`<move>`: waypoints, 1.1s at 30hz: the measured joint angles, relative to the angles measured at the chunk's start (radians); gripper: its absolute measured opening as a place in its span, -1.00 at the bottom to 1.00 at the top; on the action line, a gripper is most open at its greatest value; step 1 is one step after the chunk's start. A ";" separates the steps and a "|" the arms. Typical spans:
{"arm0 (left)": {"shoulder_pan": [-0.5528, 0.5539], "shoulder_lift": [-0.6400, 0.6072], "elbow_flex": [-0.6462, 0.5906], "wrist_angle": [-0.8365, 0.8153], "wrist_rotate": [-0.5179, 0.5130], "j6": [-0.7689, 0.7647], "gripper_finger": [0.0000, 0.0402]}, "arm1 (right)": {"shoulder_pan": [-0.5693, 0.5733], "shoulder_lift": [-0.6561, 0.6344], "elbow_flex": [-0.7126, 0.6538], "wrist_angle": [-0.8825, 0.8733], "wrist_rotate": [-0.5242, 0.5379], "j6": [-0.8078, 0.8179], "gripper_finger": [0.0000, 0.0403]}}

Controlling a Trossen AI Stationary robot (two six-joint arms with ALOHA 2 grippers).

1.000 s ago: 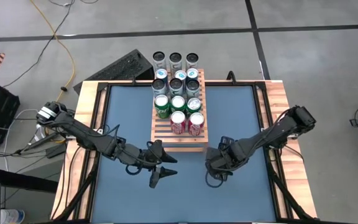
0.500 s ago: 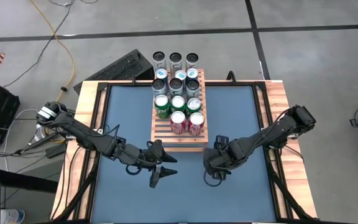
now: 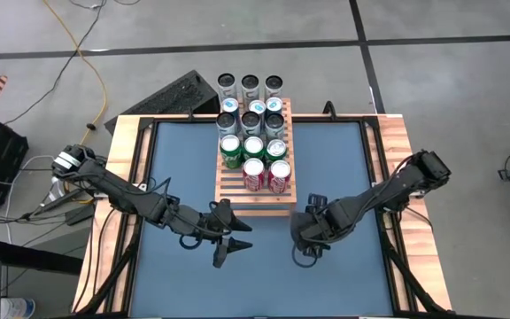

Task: Place canned beverage on shelf
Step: Put the red soda can on the shelf aligned with the other red soda cans

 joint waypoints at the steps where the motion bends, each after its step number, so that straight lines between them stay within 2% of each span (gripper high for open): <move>1: 0.000 0.000 0.000 0.000 0.000 0.001 0.11 | 0.006 -0.003 0.000 0.002 -0.005 0.007 0.19; 4: 0.000 0.000 0.000 0.000 0.000 0.020 0.11 | 0.028 -0.005 0.045 -0.026 -0.019 0.018 0.19; 11: 0.002 0.000 0.000 0.019 -0.002 0.032 0.11 | 0.073 -0.008 0.271 -0.071 -0.008 -0.051 0.19; 18: 0.002 0.000 0.000 0.127 -0.051 0.127 0.11 | 0.062 -0.008 0.444 -0.064 -0.004 -0.135 0.19; 25: 0.002 0.000 0.000 0.157 -0.054 0.142 0.11 | 0.053 0.007 0.475 -0.039 0.002 -0.167 0.19; 28: 0.002 0.000 0.000 0.136 -0.024 0.166 0.11 | 0.043 0.020 0.476 -0.007 0.004 -0.173 0.19; 33: 0.002 0.000 0.000 0.133 -0.018 0.208 0.24 | 0.044 0.020 0.477 0.010 0.012 -0.176 0.19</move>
